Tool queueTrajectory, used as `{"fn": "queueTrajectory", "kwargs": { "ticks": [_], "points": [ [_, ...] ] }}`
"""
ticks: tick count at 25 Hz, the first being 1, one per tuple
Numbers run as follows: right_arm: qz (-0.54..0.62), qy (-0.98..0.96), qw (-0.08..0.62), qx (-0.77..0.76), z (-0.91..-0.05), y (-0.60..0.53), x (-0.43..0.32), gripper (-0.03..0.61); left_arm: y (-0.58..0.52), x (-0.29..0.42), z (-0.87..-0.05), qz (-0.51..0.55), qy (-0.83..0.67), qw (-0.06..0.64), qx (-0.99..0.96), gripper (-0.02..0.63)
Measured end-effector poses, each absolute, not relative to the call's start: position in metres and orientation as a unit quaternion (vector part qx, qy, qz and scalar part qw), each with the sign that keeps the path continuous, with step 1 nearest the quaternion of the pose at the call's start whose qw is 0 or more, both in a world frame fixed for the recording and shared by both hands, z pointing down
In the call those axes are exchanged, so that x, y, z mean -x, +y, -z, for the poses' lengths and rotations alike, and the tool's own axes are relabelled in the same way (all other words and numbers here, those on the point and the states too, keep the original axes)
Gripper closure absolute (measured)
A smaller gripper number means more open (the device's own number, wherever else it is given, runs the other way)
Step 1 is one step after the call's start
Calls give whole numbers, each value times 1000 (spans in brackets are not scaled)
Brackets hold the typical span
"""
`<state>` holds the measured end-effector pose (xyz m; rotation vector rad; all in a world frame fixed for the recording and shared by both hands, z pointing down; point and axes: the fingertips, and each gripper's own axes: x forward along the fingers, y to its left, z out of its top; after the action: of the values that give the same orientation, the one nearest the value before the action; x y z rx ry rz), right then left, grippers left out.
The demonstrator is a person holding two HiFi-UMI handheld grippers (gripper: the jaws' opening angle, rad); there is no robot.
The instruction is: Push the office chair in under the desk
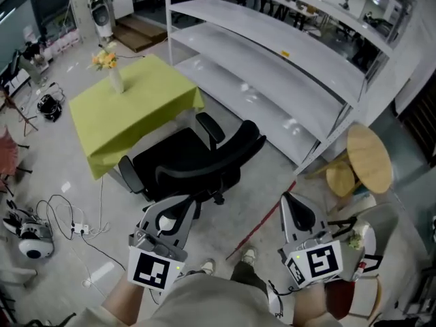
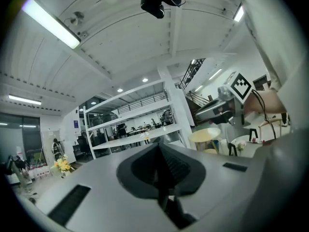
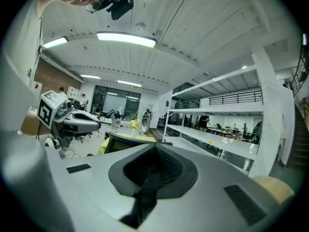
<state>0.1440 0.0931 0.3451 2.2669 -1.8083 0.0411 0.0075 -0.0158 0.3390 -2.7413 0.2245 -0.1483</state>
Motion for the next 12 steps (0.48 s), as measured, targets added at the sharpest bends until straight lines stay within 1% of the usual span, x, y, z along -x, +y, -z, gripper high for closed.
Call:
{"fn": "queueTrajectory", "kwargs": {
  "ticks": [3,12],
  "points": [
    [-12,-638,125,-759,-346,75,-156,572,-28,-10,-338,58,102,181,977,607],
    [-8,-716,129,-686,-354,32,-190,572,-43,-25,-340,81,191,190,959,607]
  ]
}}
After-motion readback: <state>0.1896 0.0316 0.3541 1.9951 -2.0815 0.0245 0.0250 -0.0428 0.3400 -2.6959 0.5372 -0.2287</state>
